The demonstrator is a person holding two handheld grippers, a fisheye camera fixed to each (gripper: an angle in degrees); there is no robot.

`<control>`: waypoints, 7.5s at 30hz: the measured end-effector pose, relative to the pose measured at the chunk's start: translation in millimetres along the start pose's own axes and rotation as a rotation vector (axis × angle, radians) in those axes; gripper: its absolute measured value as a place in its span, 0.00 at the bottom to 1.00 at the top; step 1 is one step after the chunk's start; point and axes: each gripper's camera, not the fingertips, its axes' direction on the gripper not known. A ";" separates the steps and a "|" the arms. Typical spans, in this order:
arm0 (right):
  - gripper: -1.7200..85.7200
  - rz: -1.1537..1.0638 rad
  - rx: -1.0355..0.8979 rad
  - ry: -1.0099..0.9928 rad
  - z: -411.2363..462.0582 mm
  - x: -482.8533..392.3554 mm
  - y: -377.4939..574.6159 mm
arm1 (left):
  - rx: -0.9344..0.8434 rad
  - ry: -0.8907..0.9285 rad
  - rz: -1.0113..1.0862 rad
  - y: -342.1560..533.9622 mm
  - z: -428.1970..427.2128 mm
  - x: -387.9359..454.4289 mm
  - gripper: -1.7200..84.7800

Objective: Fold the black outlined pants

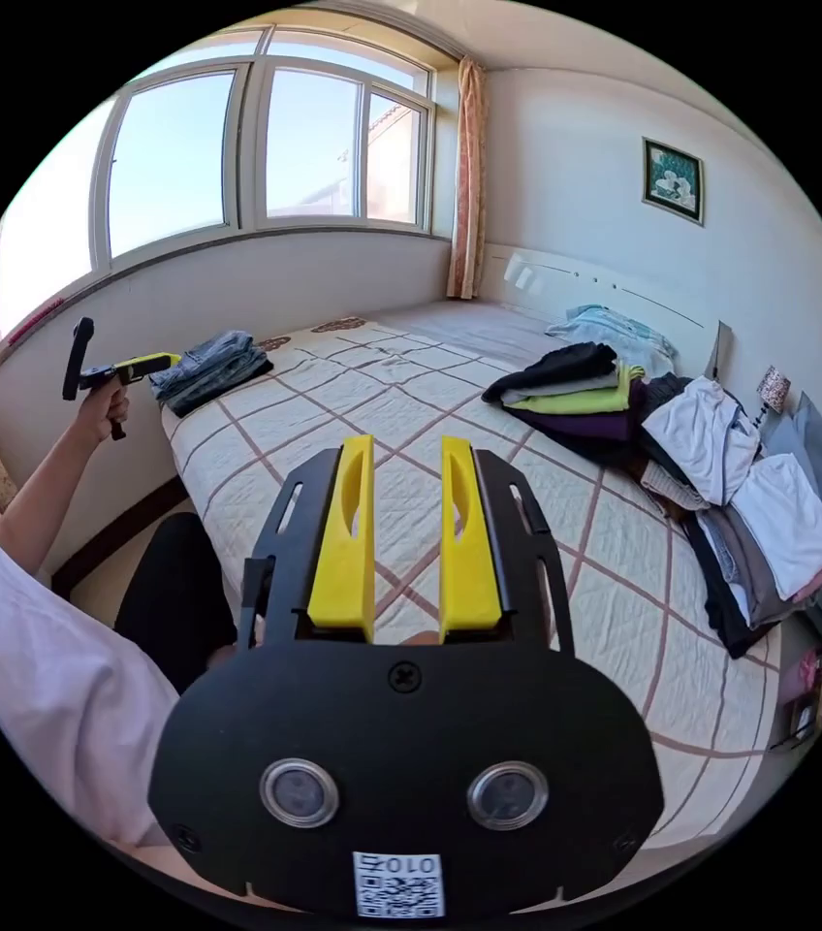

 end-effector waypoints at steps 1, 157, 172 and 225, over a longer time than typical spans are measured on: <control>0.14 0.000 -0.015 0.041 -7.7 2.8 9.8 | -0.018 0.073 0.044 -1.3 9.3 33.8 0.07; 0.06 0.683 0.081 0.222 -407.9 167.3 217.8 | -0.447 0.844 0.307 -260.1 -30.3 437.4 0.13; 0.06 0.359 0.114 0.266 -388.3 235.8 53.2 | 0.093 0.626 -0.109 -372.2 -121.1 -34.4 0.12; 0.07 0.632 0.225 0.014 -376.7 247.8 51.2 | -0.104 0.243 0.634 37.8 -129.7 232.6 0.20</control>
